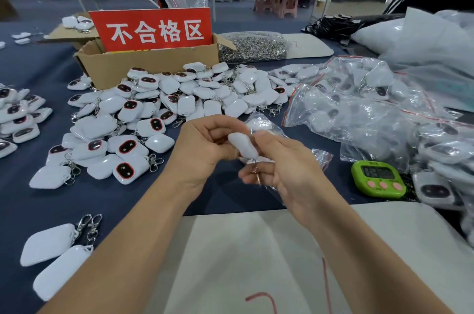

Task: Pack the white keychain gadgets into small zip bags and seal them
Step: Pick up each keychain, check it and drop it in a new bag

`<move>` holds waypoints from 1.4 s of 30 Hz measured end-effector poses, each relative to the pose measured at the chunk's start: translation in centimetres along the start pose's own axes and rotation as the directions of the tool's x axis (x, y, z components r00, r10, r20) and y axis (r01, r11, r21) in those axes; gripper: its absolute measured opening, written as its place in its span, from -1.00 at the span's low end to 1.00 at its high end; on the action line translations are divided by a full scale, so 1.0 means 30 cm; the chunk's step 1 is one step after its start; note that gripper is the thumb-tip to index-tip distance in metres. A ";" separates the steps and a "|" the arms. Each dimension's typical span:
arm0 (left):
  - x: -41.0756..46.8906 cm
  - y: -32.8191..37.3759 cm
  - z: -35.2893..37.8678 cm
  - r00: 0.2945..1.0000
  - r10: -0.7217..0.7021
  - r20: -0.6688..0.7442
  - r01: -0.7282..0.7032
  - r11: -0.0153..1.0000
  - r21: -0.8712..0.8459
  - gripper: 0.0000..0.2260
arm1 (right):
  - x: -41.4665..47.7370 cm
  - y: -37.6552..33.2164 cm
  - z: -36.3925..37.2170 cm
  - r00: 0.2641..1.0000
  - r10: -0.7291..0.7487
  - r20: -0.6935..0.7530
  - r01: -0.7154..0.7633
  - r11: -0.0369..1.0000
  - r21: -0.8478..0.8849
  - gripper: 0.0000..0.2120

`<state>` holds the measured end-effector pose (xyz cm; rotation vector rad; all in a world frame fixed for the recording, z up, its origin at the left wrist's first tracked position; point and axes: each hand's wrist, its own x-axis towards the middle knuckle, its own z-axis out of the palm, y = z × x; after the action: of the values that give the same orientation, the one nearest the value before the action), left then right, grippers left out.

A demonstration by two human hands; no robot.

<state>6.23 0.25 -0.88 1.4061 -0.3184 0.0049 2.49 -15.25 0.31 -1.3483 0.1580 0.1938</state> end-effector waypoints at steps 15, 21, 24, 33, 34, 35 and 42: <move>0.006 0.014 -0.011 0.988 -0.151 0.021 0.153 0.974 -0.167 -0.69 | 0.011 0.013 -0.016 0.910 -0.327 -0.255 0.272 0.935 -0.228 -0.88; 0.009 0.019 -0.012 0.992 -0.117 -0.052 0.105 0.977 -0.188 -0.71 | 0.006 0.018 -0.004 0.932 -0.335 -0.136 0.297 0.924 -0.243 -0.83; 0.003 0.010 0.016 0.991 -0.116 -0.069 0.108 0.988 -0.107 -0.76 | 0.011 0.007 -0.026 0.884 -0.424 -0.198 0.348 0.879 -0.327 -0.85; -0.091 -0.019 0.211 0.995 -0.006 -0.096 0.085 0.514 0.854 -0.61 | -0.013 -0.080 -0.212 0.558 -0.655 -0.510 0.076 0.652 -0.754 -0.77; -0.103 -0.021 0.239 0.997 0.035 -0.074 0.053 0.419 0.906 -0.54 | -0.020 -0.081 -0.208 0.560 -0.663 -0.497 0.039 0.620 -0.783 -0.71; -0.110 -0.024 0.255 0.997 0.063 -0.049 0.023 0.354 0.935 -0.52 | -0.025 -0.082 -0.203 0.570 -0.662 -0.486 0.005 0.595 -0.804 -0.67; -0.091 -0.027 0.233 0.966 0.078 -0.245 0.179 0.479 0.860 -0.77 | -0.047 -0.065 -0.184 0.779 -0.544 -0.312 -0.019 0.477 -0.879 -0.70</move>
<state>2.25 -6.15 -1.36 2.4450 -0.0229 0.3539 1.54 -21.12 1.31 -2.4127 0.3662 -0.5227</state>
